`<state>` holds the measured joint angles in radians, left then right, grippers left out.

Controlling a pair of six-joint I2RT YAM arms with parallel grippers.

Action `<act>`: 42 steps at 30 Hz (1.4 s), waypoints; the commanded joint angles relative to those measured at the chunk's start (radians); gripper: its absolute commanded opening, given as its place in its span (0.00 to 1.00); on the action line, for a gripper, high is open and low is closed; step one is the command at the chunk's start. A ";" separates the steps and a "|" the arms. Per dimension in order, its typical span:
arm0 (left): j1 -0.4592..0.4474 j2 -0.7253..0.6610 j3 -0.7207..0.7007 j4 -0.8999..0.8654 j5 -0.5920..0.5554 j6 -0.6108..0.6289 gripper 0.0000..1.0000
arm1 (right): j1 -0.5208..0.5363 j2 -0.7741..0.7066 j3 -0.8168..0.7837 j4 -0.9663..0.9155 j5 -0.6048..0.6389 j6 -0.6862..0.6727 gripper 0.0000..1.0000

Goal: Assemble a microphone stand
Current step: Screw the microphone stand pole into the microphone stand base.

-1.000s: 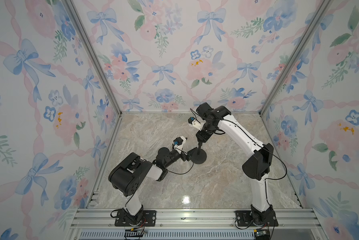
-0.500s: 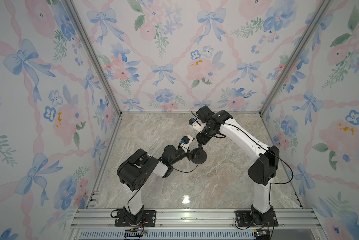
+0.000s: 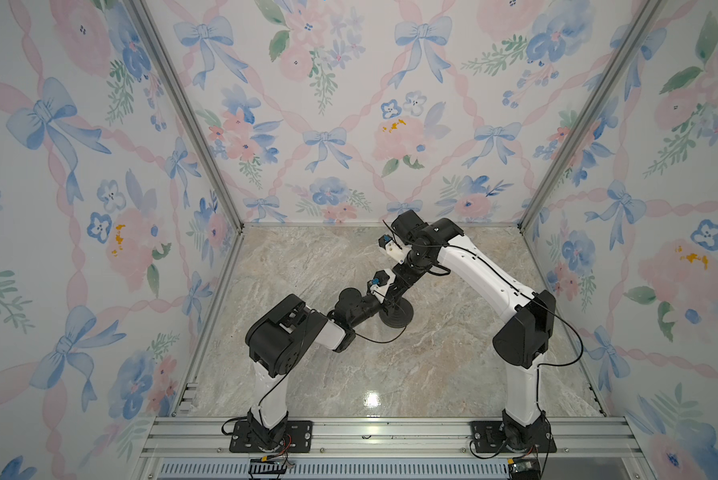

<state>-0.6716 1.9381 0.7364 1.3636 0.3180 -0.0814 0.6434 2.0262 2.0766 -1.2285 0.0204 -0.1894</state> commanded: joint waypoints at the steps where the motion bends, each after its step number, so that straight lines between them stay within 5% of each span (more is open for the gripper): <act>1: -0.006 0.033 0.023 -0.004 0.024 0.000 0.12 | 0.012 0.074 -0.016 -0.098 -0.046 0.026 0.28; 9: -0.001 0.044 0.021 -0.003 0.049 0.010 0.00 | 0.004 0.038 0.116 -0.118 -0.082 0.035 0.57; 18: 0.006 0.040 0.020 -0.004 0.072 -0.012 0.00 | -0.083 -0.066 0.259 -0.170 -0.185 -0.033 0.67; 21: 0.003 0.033 0.010 -0.004 0.078 -0.014 0.00 | -0.097 -0.121 0.188 -0.180 -0.220 -0.208 0.69; 25: -0.005 0.028 0.005 -0.003 0.089 -0.008 0.00 | -0.100 -0.230 -0.041 -0.087 -0.178 -0.662 0.73; 29: -0.005 0.027 0.003 -0.006 0.095 -0.007 0.00 | -0.122 -0.253 -0.133 -0.059 -0.285 -0.999 0.79; 36: -0.007 0.024 0.002 -0.007 0.111 -0.002 0.00 | -0.117 -0.161 -0.054 -0.041 -0.336 -1.228 0.80; 42: -0.006 0.025 0.005 -0.009 0.115 -0.004 0.00 | -0.101 -0.070 0.026 -0.077 -0.293 -1.294 0.80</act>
<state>-0.6678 1.9587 0.7498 1.3869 0.3939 -0.0792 0.5331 1.9297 2.0815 -1.2835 -0.2775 -1.4006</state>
